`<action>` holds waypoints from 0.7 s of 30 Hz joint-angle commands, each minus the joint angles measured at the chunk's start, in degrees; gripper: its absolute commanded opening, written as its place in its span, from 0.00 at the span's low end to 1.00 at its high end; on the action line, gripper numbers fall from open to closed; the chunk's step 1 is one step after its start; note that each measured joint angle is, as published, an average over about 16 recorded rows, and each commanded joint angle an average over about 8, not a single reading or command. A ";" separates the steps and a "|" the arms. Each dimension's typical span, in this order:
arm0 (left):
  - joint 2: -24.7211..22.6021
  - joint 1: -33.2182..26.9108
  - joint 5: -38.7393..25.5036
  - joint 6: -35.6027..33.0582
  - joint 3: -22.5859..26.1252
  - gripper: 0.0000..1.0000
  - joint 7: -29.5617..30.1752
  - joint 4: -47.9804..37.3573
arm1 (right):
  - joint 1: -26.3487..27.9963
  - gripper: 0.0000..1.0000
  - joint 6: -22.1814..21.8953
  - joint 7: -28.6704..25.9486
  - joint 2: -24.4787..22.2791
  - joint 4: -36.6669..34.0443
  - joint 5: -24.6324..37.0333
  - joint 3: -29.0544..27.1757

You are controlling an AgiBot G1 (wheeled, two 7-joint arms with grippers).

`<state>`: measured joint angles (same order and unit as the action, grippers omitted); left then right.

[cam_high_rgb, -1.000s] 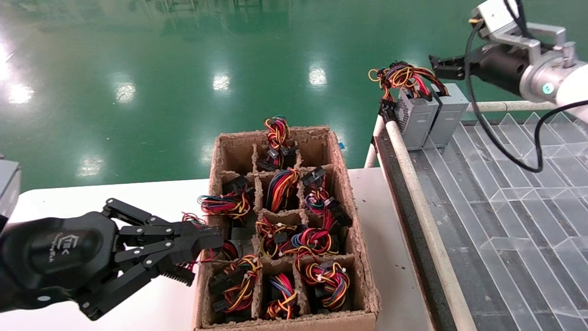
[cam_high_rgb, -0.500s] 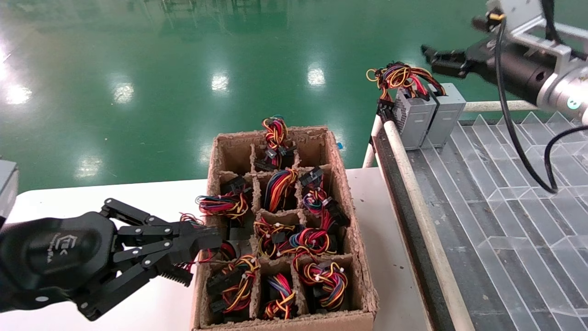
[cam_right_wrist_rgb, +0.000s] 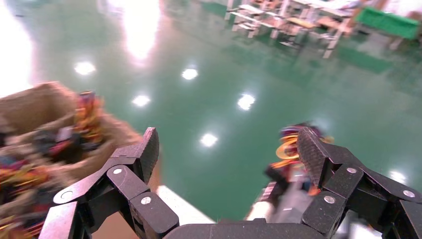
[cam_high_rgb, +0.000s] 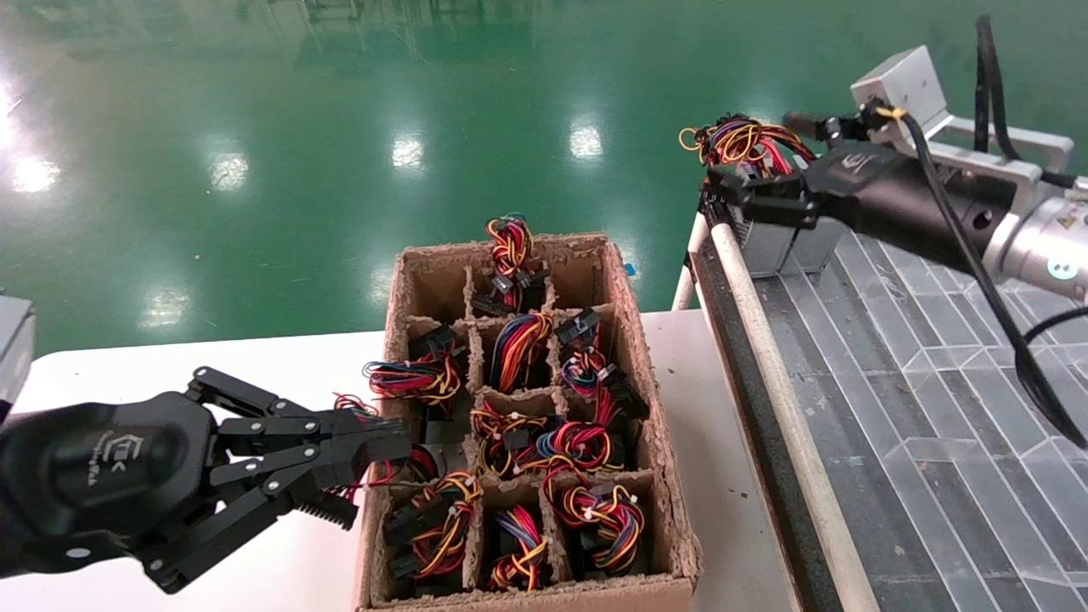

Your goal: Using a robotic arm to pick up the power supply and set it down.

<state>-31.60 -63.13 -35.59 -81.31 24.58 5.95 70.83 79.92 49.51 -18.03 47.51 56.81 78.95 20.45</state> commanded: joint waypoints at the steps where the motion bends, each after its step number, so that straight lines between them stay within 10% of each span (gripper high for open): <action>1: 0.00 0.00 0.00 0.00 0.00 1.00 0.00 0.00 | -0.92 1.00 1.82 0.37 -0.63 0.84 -1.86 -0.22; 21: 0.00 0.00 0.00 0.00 0.00 1.00 0.00 0.00 | -10.20 1.00 20.12 4.04 -6.95 9.32 -20.62 -2.46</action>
<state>-31.60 -63.13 -35.59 -81.31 24.58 5.95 70.83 69.72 69.62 -13.98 40.57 66.13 58.34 17.99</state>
